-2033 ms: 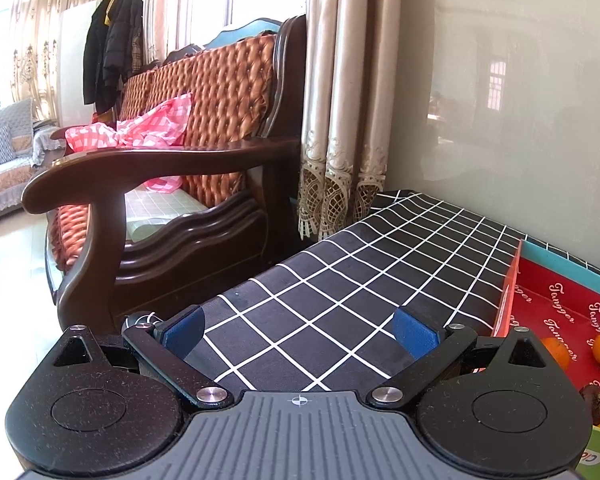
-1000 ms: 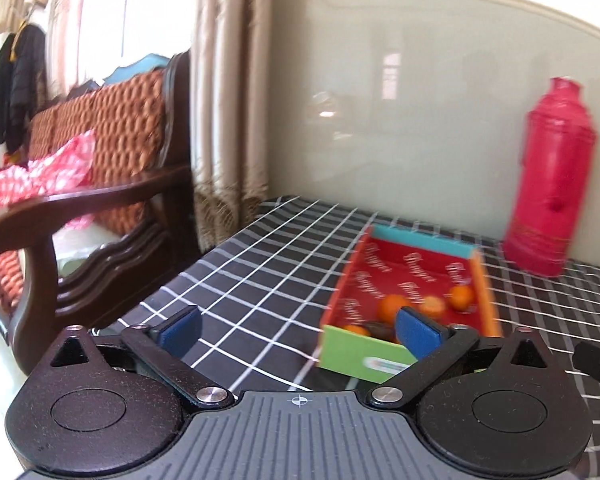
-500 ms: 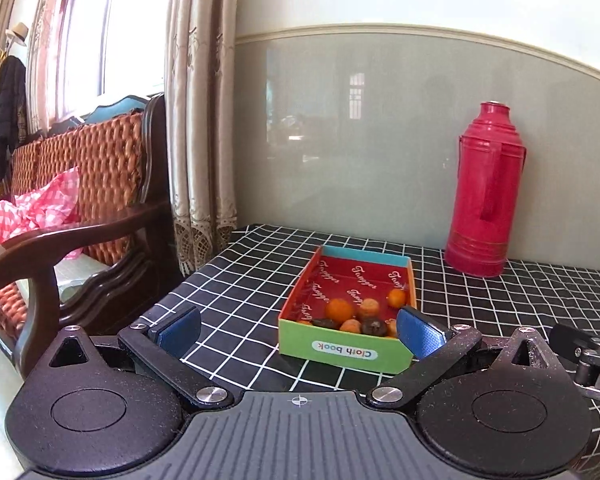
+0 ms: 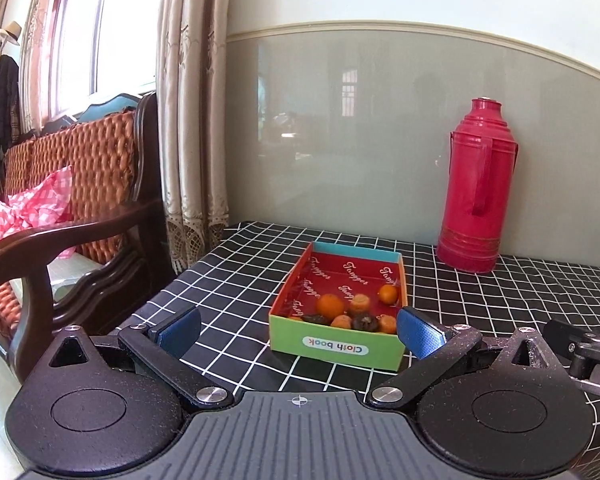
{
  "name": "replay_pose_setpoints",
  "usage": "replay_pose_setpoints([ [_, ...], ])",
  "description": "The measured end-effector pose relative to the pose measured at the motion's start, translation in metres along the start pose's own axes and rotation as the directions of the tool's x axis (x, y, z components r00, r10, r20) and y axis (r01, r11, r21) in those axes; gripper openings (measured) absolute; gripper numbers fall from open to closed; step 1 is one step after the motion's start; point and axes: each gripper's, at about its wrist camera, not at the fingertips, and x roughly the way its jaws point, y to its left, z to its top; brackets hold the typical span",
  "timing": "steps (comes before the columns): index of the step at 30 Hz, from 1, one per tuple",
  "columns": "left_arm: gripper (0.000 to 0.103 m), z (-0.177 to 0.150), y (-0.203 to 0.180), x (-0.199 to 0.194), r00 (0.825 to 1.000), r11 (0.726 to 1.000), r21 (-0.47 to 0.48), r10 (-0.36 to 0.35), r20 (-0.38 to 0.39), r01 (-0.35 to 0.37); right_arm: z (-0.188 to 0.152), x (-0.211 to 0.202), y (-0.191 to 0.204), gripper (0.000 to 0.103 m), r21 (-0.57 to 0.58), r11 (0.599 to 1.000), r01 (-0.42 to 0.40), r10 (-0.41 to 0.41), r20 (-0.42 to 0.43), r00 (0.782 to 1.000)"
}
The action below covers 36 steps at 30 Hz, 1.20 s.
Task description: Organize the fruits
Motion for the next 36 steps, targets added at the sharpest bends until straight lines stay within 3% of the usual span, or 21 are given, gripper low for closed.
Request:
replay_pose_setpoints([
  [21,0.103,-0.0048,-0.0072,0.0063,1.000,1.000,0.018,-0.001,-0.017,0.001,-0.0018,0.0020,0.0009,0.097,-0.012,1.000,0.004,-0.004,0.001,1.000],
  [36,0.102,-0.0062,-0.0067,0.0096,0.999,0.999,0.003,-0.041,-0.002,0.041,-0.0005,0.0042,0.0041,0.097,-0.020,1.000,0.011,-0.011,0.007,1.000],
])
